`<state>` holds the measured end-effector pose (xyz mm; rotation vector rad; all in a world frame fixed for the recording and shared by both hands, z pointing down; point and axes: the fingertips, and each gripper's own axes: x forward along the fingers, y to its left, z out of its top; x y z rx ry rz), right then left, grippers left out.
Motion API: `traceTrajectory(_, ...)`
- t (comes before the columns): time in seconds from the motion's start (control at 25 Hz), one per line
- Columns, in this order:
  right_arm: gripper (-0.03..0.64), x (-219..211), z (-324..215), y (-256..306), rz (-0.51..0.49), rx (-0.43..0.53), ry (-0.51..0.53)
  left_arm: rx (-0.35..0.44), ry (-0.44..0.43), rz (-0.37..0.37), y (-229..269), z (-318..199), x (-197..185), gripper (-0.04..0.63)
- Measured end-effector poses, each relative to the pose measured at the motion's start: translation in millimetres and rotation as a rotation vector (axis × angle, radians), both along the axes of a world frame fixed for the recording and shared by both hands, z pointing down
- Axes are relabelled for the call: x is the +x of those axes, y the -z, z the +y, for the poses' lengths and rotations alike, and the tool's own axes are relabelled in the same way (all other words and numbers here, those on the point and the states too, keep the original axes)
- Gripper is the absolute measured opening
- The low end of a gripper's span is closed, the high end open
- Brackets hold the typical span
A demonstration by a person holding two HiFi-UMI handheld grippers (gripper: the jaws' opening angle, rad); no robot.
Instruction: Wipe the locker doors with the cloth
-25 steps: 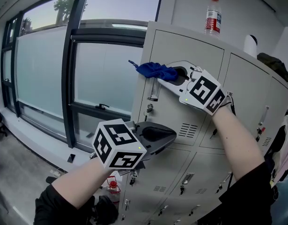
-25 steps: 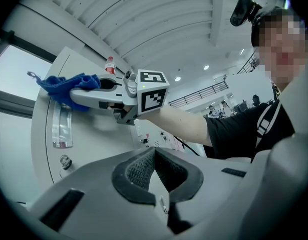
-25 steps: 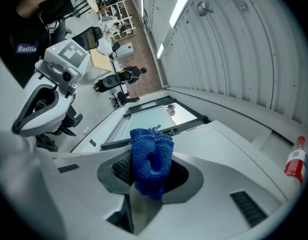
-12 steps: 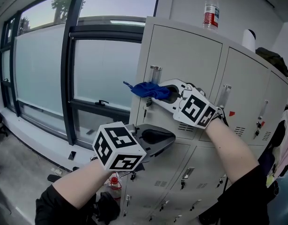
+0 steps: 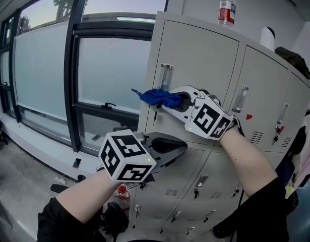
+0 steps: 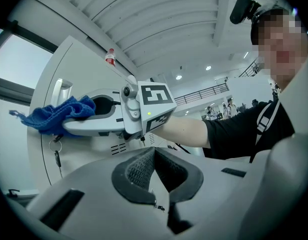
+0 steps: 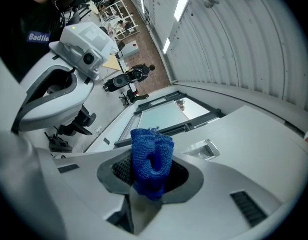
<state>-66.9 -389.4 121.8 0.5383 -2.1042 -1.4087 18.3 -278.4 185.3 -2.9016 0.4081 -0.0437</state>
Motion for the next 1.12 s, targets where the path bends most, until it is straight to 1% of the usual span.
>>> traceTrajectory(0.2, 0.103, -5.5, 23.0, 1.5, -0.022, -0.011, 0.051, -0.017, -0.002, 0.008, -4.7, 1.0, -5.1, 0.008)
traceTrajectory(0.36, 0.103, -14.2, 38.5, -23.9, 0.017, -0.029, 0.091, -0.023, -0.011, 0.01, -10.7, 7.0, -5.6, 0.008)
traceTrajectory(0.48, 0.103, -16.2, 32.3, -45.4, 0.041, -0.034, 0.079, -0.021, -0.026, 0.003, -14.4, 13.4, -2.8, 0.008)
traceTrajectory(0.6, 0.103, -13.7, 15.7, -57.7, 0.03, -0.038, 0.047, -0.024, -0.032, -0.019, -20.8, 15.6, -0.1, 0.008)
traceTrajectory(0.72, 0.103, -11.0, 7.0, -64.3, 0.019, -0.035, 0.039, -0.039, -0.033, -0.02, -26.7, 12.9, -0.6, 0.008)
traceTrajectory(0.96, 0.103, -2.7, -6.1, -89.0, 0.039, -0.099, 0.024, -0.063, -0.017, -0.018, -37.2, 7.6, -6.9, 0.008)
traceTrajectory(1.12, 0.103, 0.2, -7.3, -113.7, 0.08, -0.125, 0.014, -0.068, -0.015, -0.014, -42.7, 10.5, -8.6, 0.008)
